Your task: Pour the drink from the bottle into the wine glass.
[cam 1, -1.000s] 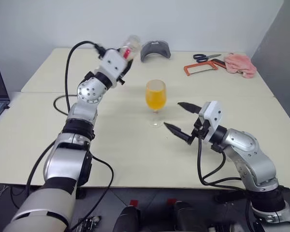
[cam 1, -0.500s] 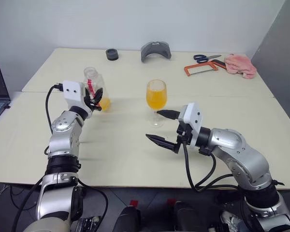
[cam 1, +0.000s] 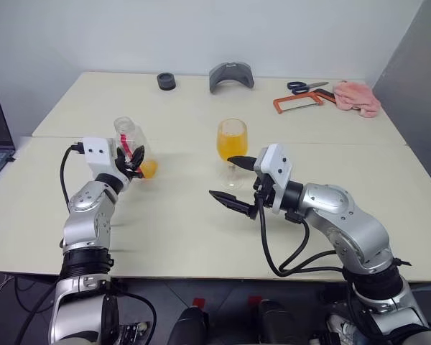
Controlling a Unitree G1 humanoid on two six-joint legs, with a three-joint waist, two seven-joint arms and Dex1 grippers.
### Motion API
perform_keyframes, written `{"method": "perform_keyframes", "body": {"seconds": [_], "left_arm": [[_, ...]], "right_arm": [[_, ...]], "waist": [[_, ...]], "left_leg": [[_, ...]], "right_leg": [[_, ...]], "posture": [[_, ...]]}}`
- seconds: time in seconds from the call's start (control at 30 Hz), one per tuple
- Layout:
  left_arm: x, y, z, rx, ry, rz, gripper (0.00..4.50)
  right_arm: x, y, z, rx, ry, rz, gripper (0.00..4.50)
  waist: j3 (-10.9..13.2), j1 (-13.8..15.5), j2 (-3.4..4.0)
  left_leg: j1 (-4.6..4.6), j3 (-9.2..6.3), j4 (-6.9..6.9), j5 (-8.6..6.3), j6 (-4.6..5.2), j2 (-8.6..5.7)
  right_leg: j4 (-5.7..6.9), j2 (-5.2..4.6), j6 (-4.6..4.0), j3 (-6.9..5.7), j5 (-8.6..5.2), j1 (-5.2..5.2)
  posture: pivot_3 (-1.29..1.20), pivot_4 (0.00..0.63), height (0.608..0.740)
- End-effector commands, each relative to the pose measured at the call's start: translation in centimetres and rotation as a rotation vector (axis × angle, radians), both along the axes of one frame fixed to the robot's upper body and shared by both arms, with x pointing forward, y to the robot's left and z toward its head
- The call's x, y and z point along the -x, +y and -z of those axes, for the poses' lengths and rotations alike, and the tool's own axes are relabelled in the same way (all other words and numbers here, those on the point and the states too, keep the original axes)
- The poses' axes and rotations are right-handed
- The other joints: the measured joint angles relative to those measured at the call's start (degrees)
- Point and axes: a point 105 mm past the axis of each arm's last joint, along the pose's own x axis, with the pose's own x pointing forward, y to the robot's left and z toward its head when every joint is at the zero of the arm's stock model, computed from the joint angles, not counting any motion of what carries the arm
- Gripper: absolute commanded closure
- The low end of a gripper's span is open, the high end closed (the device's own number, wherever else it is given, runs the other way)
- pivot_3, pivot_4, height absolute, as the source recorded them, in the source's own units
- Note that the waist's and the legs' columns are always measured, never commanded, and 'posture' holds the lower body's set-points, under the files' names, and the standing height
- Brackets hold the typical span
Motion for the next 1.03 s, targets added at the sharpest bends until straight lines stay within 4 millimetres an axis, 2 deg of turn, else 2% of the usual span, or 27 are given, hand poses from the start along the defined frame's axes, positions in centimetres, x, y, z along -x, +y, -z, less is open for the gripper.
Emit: {"method": "perform_keyframes", "body": {"seconds": [0.03,0.13,0.17,0.37,0.53,0.63,0.77,0.9,1.03], "left_arm": [[0.6,0.1,-0.9,-0.010,-0.032,0.014,1.22],[0.7,-0.1,-0.7,-0.027,-0.028,0.022,0.25],[0.8,-0.2,-0.6,-0.036,-0.028,0.028,0.05],[1.7,-0.2,0.3,-0.108,-0.011,0.015,0.05],[3.4,0.2,1.4,-0.185,0.018,-0.032,0.05],[4.9,-0.3,2.1,-0.177,0.034,-0.021,0.05],[6.7,-1.1,2.2,-0.120,-0.003,-0.006,0.05],[7.3,-1.3,2.9,-0.101,0.006,-0.019,0.05],[7.3,-1.4,3.2,-0.099,0.004,-0.017,0.05]], "right_arm": [[0.2,0.1,-1.0,-0.015,-0.038,-0.011,0.00],[0.2,0.0,-0.8,-0.009,-0.034,-0.011,0.00],[0.2,-0.1,-0.7,-0.006,-0.032,-0.010,0.00],[0.5,-1.3,0.6,0.023,-0.022,0.005,0.00],[1.1,-3.4,3.1,0.005,0.013,0.068,0.00],[0.7,-5.1,4.9,-0.048,0.021,0.194,0.00],[-0.3,-7.0,5.9,-0.210,0.027,0.420,0.00],[-0.5,-7.7,6.8,-0.266,0.037,0.520,0.00],[-0.9,-8.4,7.6,-0.244,0.009,0.573,0.00]], "waist": [[0.0,0.0,0.00],[0.0,0.0,0.00],[0.0,0.0,0.00],[0.0,0.1,0.00],[0.0,0.4,0.00],[0.0,0.5,-0.03],[0.0,0.5,-0.01],[0.0,0.7,-0.02],[0.0,0.7,-0.02]], "left_leg": [[0.00,0.00,0.00,0.00,0.00,0.00],[-0.01,-0.01,-0.01,-0.01,0.01,0.00],[-0.01,-0.01,-0.01,-0.01,0.01,0.00],[0.01,-0.01,-0.03,-0.01,0.01,0.00],[0.01,0.01,-0.08,-0.02,0.03,0.03],[0.01,0.02,-0.09,-0.02,0.03,0.06],[0.13,0.10,-0.13,-0.02,0.02,0.12],[0.18,0.15,-0.13,-0.02,0.02,0.11],[0.23,0.20,-0.14,-0.02,0.02,0.07]], "right_leg": [[0.00,0.00,0.00,0.00,0.00,0.00],[0.00,0.00,0.00,-0.01,0.00,0.00],[-0.01,0.00,0.00,-0.01,0.00,0.00],[-0.02,-0.01,0.00,-0.01,0.00,0.02],[-0.06,-0.01,0.00,0.01,0.00,0.02],[-0.07,-0.02,0.00,0.02,0.00,0.03],[-0.07,-0.01,0.00,0.09,0.00,0.11],[-0.06,0.01,0.01,0.12,-0.01,0.13],[-0.06,0.04,0.01,0.15,-0.01,0.15]], "posture": [[0.00,0.150,0.740],[0.00,0.150,0.740],[0.00,0.150,0.740],[0.00,0.150,0.740],[0.00,0.150,0.740],[0.00,0.150,0.740],[0.00,0.150,0.740],[0.00,0.150,0.740],[0.00,0.150,0.740]]}}
